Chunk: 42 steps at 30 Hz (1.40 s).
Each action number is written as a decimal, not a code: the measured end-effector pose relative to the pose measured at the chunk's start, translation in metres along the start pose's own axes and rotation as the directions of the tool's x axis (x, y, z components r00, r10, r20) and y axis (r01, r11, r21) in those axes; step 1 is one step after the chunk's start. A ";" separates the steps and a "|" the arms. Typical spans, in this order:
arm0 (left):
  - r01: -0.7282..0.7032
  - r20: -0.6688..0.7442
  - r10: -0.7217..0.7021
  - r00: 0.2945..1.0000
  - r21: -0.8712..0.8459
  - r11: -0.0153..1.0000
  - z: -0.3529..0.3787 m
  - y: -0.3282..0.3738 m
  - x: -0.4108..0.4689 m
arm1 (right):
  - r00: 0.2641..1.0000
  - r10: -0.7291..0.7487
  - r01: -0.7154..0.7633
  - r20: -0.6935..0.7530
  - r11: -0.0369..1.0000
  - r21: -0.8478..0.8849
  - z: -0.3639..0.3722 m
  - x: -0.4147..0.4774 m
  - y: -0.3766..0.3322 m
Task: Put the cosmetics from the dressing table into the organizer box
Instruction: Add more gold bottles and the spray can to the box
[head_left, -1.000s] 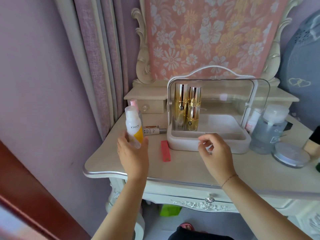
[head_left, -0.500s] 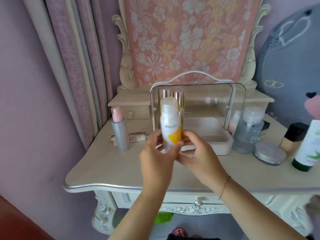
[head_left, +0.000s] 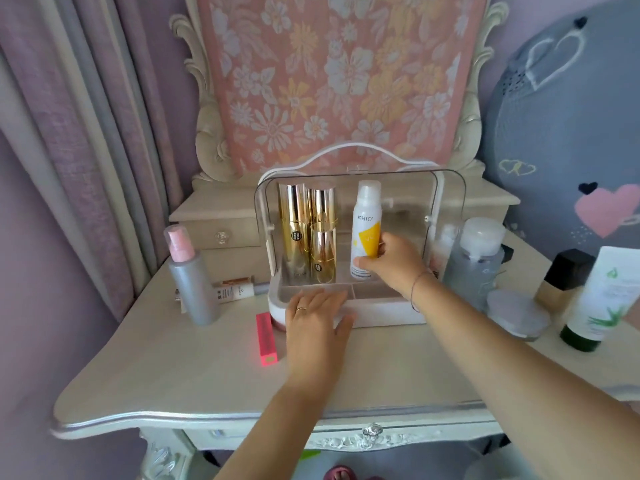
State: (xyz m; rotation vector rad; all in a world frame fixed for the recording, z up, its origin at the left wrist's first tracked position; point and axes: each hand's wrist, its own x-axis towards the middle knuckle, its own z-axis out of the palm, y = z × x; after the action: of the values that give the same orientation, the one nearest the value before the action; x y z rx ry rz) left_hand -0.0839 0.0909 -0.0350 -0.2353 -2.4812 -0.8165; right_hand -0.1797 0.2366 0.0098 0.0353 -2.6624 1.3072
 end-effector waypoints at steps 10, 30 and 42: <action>-0.016 -0.054 0.011 0.998 -0.079 0.997 0.000 -0.002 0.002 | 0.997 -0.002 0.016 0.083 0.987 -0.162 0.018 0.013 -0.014; -0.025 -0.435 -0.114 0.893 -0.302 0.953 -0.043 -0.011 -0.005 | 0.994 -0.038 0.035 -0.106 0.999 -0.033 0.002 -0.038 -0.016; 0.484 -0.248 -0.646 0.722 -0.485 0.728 -0.074 -0.113 0.030 | 0.937 -0.183 0.272 -0.297 0.916 0.294 0.031 -0.109 0.000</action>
State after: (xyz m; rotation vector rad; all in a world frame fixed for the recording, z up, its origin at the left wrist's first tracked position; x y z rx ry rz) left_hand -0.1139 -0.0440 -0.0256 0.5738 -1.9665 -1.4559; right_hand -0.0766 0.2055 -0.0270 0.1975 -2.1213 1.5415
